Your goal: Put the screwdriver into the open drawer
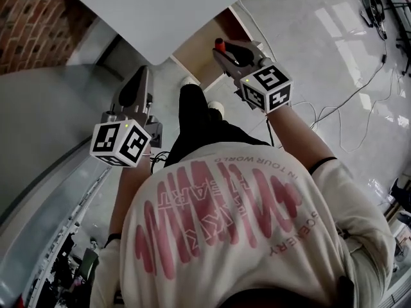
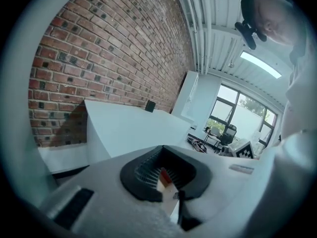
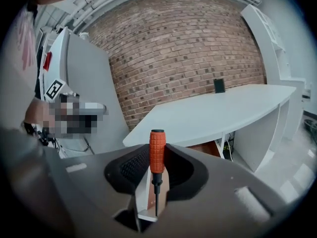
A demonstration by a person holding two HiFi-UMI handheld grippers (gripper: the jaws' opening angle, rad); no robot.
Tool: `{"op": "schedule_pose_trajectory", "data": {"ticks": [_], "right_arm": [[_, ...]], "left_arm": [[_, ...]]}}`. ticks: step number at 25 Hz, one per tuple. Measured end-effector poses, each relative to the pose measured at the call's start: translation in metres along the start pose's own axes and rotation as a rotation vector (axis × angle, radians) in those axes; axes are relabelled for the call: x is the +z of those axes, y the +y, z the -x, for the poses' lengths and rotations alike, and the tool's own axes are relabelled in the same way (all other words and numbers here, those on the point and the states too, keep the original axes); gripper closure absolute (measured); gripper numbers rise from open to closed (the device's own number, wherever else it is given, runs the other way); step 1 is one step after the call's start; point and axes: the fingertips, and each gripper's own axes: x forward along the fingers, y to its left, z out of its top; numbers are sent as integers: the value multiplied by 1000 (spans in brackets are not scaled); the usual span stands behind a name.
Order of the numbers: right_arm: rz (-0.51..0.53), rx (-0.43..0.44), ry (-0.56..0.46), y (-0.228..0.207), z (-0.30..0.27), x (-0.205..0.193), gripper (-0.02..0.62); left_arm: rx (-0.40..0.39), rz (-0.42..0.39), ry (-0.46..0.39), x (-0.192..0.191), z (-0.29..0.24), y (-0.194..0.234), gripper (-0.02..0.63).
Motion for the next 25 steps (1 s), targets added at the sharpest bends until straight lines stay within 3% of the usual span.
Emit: {"op": "schedule_pose_trajectory", "data": {"ticks": [8,15,25], "right_arm": [[143,86,174,2,-43,-38,488],[432,250,346,23,-73,-85,488],[717,406,521,17,-118,-130,488]], "left_arm": [[-8,-2,8,21,-33,28,604],[50,10,13,20,-29,56,604],[130,67,16,4,-15,98,604]]}}
